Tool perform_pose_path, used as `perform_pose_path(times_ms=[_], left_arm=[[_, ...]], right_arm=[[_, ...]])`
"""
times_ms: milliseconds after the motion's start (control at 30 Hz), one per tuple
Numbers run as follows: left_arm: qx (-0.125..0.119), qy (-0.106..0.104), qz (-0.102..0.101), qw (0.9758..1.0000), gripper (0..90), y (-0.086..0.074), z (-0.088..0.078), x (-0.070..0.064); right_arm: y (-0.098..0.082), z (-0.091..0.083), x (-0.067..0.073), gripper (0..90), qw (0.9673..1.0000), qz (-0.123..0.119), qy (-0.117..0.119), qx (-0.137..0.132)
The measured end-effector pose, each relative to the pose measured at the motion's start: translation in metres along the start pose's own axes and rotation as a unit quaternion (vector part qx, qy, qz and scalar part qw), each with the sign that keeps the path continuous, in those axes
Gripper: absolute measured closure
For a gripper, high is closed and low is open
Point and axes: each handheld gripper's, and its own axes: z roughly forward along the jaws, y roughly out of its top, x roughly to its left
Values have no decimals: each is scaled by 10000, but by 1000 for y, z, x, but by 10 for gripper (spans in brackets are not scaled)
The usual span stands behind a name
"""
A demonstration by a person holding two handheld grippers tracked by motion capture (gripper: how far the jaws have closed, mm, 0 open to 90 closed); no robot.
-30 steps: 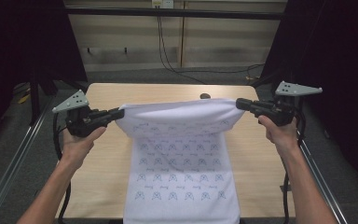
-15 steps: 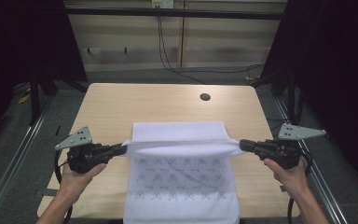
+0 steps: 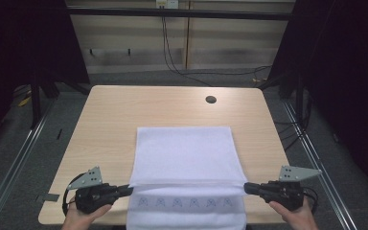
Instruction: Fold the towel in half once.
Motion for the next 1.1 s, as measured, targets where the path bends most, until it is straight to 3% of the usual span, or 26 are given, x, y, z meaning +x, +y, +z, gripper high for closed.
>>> perform_pose_path(times_ms=[67, 100, 133, 200, 233, 267, 300, 333, 367, 433, 467, 500, 567, 600, 633, 700, 733, 767, 800, 833, 867, 933, 1000, 1100], left_arm=[[208, -94, 64, 9997, 866, -4, 1, -4], [290, -125, 52, 9995, 866, -7, 2, -4], [503, -310, 45, 9982, 860, -13, 5, -2], [951, -467, 125, 9943, 821, -20, 11, 0], [1177, -694, 120, 9905, 821, -22, 14, 1], [1185, -732, 231, 9900, 804, -21, 14, -1], [1185, -732, 231, 9900, 787, -21, 14, -1], [965, -877, 176, 9913, 767, -18, 10, 2], [965, -877, 176, 9913, 754, -18, 10, 2], [585, -946, -38, 9938, 735, -16, 4, 10], [391, -672, -174, 9968, 705, -14, 2, 20], [391, -672, -174, 9968, 700, -14, 2, 20], [306, -396, -317, 9982, 695, -12, 6, 30], [346, -231, -344, 9985, 682, -10, 10, 35], [399, -186, -371, 9983, 664, -7, 15, 39], [475, -224, -327, 9981, 658, 1, 27, 48], [527, -117, -356, 9979, 658, 7, 36, 58], [527, -117, -356, 9979, 662, 7, 36, 58], [576, 7, -452, 9973, 662, 14, 47, 72], [576, 7, -452, 9973, 671, 14, 47, 72], [542, 214, -525, 9969, 683, 18, 57, 86], [590, 237, -558, 9964, 703, 20, 62, 93], [695, 508, -446, 9953, 703, 24, 73, 105], [714, 602, -564, 9940, 703, 29, 82, 117]], right_arm=[[-6, 0, 11, 866, 9994, -139, -7, 323], [-6, 0, 11, 866, 9994, -139, -7, 323], [-9, 1, 13, 862, 9990, -149, 3, 414], [-24, 8, 17, 828, 9955, -201, 183, 912], [-24, 8, 17, 828, 9955, -201, 183, 912], [-31, 11, 20, 773, 9901, -193, 486, 1305], [-31, 11, 20, 773, 9901, -193, 486, 1305], [-32, 8, 22, 745, 9880, -216, 644, 1386], [-32, 8, 22, 745, 9880, -216, 644, 1386], [-31, 4, 20, 726, 9901, -167, 673, 1217], [-28, 1, 14, 713, 9922, -113, 630, 1070], [-28, 1, 14, 713, 9922, -113, 630, 1070], [-23, 3, 6, 704, 9950, -114, 223, 966], [-21, 5, 4, 700, 9953, -111, 153, 952], [-17, 13, -5, 700, 9965, -68, 63, 828], [-13, 18, -10, 691, 9969, -62, -8, 785], [-5, 28, -21, 688, 9982, -24, -73, 589], [-5, 28, -21, 688, 9982, -24, -73, 589], [5, 39, -34, 691, 9984, -17, -198, 527], [5, 39, -34, 691, 9984, -17, -198, 527], [13, 50, -45, 693, 9982, -2, -246, 554], [15, 54, -49, 693, 9980, 14, -262, 567], [21, 64, -60, 692, 9978, 21, -315, 589], [28, 83, -78, 694, 9959, 17, -498, 760]])
